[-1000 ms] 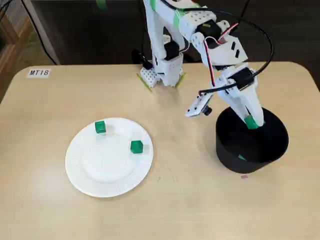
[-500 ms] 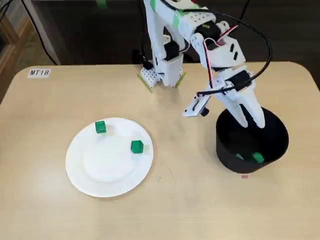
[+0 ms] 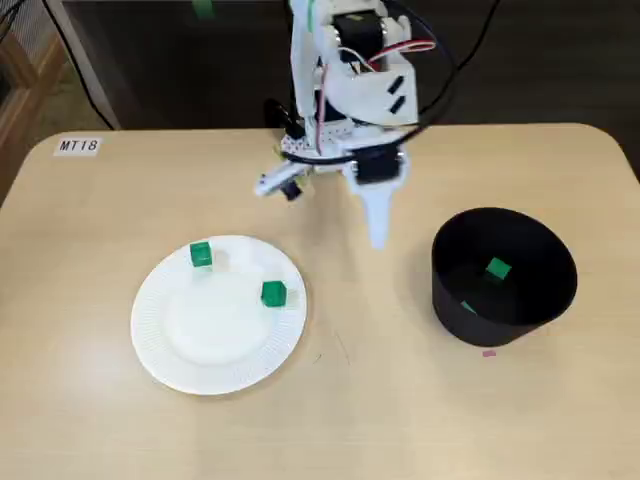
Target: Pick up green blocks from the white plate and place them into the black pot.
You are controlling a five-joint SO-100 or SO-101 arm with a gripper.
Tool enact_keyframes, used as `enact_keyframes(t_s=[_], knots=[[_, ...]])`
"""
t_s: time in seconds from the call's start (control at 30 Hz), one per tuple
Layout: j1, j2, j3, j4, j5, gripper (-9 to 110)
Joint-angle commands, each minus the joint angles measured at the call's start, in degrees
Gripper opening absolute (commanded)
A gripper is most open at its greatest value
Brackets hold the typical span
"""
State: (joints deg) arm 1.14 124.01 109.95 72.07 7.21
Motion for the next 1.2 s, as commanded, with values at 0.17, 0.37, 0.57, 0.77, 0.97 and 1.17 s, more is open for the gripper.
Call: enact_keyframes(t_s=[0.17,0.37,0.57,0.77,0.97,1.17], knots=[[22.15,-7.21,-3.34,9.32,15.47,-2],[31.29,-16.7,-5.54,11.78,22.32,-2],[35.95,-26.63,-12.66,14.77,22.41,3],[36.3,-31.55,-19.25,19.07,17.67,21],[37.09,-33.75,-19.25,18.63,16.08,26],[38.94,-37.44,-19.25,15.12,12.83,27]])
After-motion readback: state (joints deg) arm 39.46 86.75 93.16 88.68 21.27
